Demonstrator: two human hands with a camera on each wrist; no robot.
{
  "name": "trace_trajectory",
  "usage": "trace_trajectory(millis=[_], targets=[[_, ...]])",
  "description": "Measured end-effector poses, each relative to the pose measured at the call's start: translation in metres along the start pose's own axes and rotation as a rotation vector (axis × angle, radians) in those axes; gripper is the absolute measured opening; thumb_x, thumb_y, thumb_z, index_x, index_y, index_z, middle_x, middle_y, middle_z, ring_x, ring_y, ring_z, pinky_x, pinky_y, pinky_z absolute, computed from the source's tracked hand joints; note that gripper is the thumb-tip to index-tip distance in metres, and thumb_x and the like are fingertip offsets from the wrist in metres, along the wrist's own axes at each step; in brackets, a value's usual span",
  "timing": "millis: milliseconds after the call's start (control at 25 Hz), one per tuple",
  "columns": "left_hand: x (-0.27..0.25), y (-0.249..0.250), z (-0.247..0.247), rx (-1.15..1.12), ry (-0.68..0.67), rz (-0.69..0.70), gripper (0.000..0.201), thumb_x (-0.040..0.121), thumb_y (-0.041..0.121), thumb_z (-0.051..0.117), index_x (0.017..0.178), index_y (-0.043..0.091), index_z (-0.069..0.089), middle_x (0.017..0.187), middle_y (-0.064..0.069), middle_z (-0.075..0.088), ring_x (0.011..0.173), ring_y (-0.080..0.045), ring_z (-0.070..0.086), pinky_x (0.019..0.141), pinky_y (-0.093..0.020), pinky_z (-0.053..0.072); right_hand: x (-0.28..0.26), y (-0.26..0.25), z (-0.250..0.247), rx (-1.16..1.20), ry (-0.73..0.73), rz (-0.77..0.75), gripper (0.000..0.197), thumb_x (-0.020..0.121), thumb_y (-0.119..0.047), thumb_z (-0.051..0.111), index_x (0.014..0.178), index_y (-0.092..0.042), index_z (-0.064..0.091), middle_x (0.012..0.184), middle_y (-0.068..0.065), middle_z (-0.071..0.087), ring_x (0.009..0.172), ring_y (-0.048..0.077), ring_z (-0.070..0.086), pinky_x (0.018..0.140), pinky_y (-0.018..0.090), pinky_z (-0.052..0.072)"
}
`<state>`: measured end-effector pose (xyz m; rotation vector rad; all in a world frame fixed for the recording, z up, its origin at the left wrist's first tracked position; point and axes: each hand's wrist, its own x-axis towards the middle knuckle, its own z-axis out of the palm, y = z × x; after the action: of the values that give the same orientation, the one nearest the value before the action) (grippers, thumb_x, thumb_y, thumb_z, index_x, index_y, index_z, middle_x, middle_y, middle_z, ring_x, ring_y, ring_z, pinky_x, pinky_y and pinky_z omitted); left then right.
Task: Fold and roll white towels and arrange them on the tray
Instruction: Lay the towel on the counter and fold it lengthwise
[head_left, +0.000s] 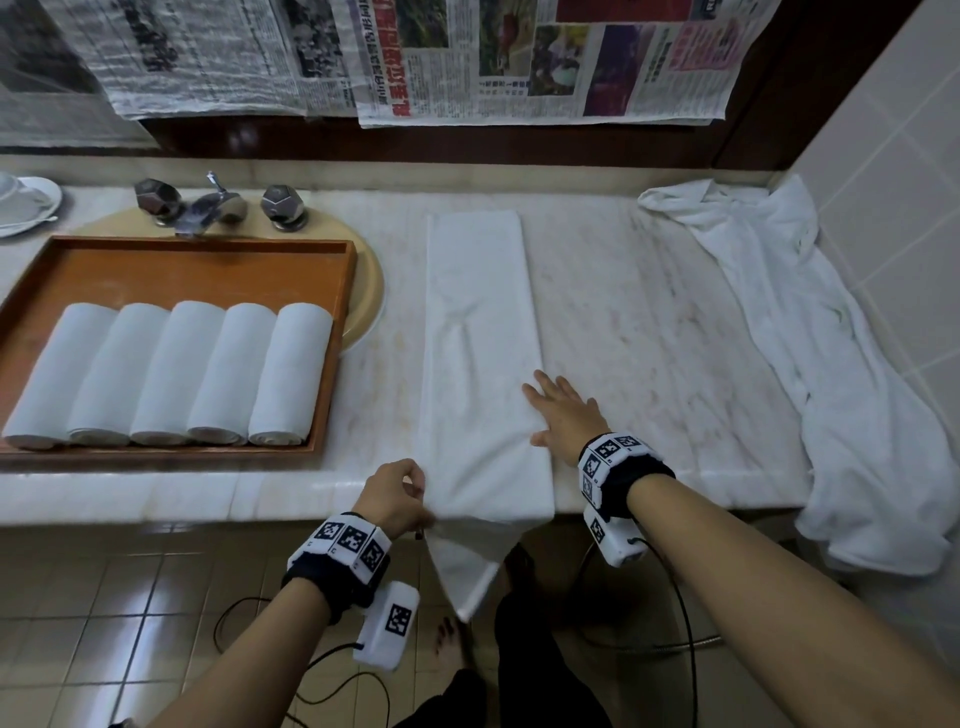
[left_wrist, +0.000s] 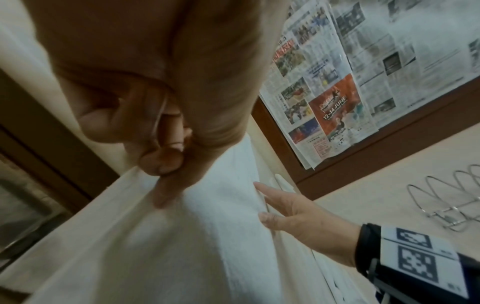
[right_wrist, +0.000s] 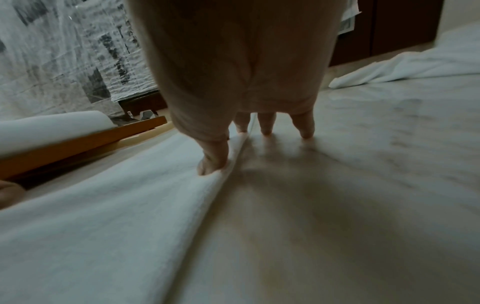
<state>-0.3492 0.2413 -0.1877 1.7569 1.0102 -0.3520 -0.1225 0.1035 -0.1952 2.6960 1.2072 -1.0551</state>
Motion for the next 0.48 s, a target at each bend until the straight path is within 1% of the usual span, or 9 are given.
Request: trace_trajectory(millis=[80,120,160,200,280,360,400,440,480], targets=[[0.003,-0.002,-0.002,-0.047,0.002,-0.049,0.033,0.070,-0.015,0.068,0.089,0.008,0.054,0.059,-0.003,0.054,0.037,-0.009,0.048,0.034,-0.018,0.034,-0.004,-0.015,-0.005,-0.060,0.000,0.045,0.075,0.095,-0.010,0.052,0.154,-0.026,0.009,0.161,-0.006,-0.014,0.149,0.023,-0.009,0.115,0.064,0.005],[0.005,-0.002,-0.002,-0.070,0.013,-0.072,0.032,0.072,-0.012,0.068,0.095,0.008,0.056,0.065,-0.005,0.056,0.039,-0.010,0.048,0.034,-0.018,0.033,-0.005,-0.026,-0.007,-0.108,0.029,0.044,0.073,0.093,-0.007,0.051,0.154,-0.024,0.013,0.162,-0.004,-0.012,0.149,0.027,-0.007,0.114,0.065,0.004],[0.006,-0.002,-0.002,-0.096,0.029,-0.093,0.031,0.074,-0.006,0.069,0.098,0.009,0.058,0.071,-0.007,0.057,0.042,-0.012,0.048,0.035,-0.018,0.033,-0.005,-0.038,-0.007,-0.140,0.073,0.002,0.070,0.092,-0.004,0.050,0.152,-0.023,0.019,0.162,-0.002,-0.008,0.148,0.029,-0.003,0.114,0.064,0.006],[0.007,-0.001,-0.002,-0.134,0.047,-0.107,0.028,0.074,0.000,0.072,0.098,0.010,0.060,0.074,-0.009,0.058,0.045,-0.014,0.048,0.035,-0.018,0.033,-0.004,-0.050,-0.006,-0.153,0.119,-0.086,0.067,0.091,-0.002,0.051,0.150,-0.022,0.026,0.162,0.000,-0.002,0.148,0.029,0.001,0.115,0.061,0.009],[0.008,-0.005,0.000,-0.211,0.075,-0.117,0.027,0.074,0.010,0.079,0.095,0.011,0.062,0.071,-0.008,0.061,0.049,-0.017,0.051,0.036,-0.019,0.035,0.000,-0.076,0.000,-0.199,0.151,-0.358,0.061,0.090,0.002,0.051,0.144,-0.022,0.040,0.160,0.002,0.017,0.145,0.026,0.016,0.114,0.051,0.022],[0.009,-0.009,0.001,-0.260,0.076,-0.128,0.029,0.073,0.013,0.082,0.095,0.010,0.063,0.068,-0.008,0.067,0.054,-0.020,0.058,0.045,-0.024,0.041,0.005,-0.101,0.007,-0.404,0.130,-0.597,0.049,0.089,0.002,0.052,0.132,-0.021,0.055,0.147,0.003,0.041,0.135,0.026,0.033,0.102,0.044,0.037],[0.010,-0.009,0.001,-0.280,0.066,-0.132,0.030,0.073,0.011,0.082,0.095,0.010,0.062,0.068,-0.009,0.068,0.058,-0.022,0.060,0.051,-0.028,0.044,0.008,-0.110,0.007,-0.525,0.127,-0.659,0.040,0.090,-0.001,0.052,0.124,-0.020,0.060,0.137,0.003,0.048,0.128,0.026,0.040,0.095,0.041,0.040],[0.011,-0.011,0.001,-0.295,0.052,-0.142,0.030,0.072,0.010,0.082,0.095,0.010,0.062,0.068,-0.010,0.069,0.060,-0.024,0.061,0.056,-0.033,0.046,0.011,-0.116,0.005,-0.603,0.121,-0.690,0.031,0.092,-0.005,0.051,0.118,-0.019,0.062,0.128,0.002,0.052,0.123,0.025,0.043,0.089,0.038,0.042],[0.011,-0.011,0.002,-0.307,0.041,-0.155,0.030,0.073,0.009,0.082,0.095,0.010,0.061,0.069,-0.011,0.069,0.060,-0.024,0.060,0.058,-0.035,0.047,0.013,-0.120,0.002,-0.646,0.117,-0.705,0.026,0.093,-0.009,0.050,0.113,-0.019,0.063,0.123,0.002,0.054,0.119,0.025,0.044,0.086,0.037,0.042]])
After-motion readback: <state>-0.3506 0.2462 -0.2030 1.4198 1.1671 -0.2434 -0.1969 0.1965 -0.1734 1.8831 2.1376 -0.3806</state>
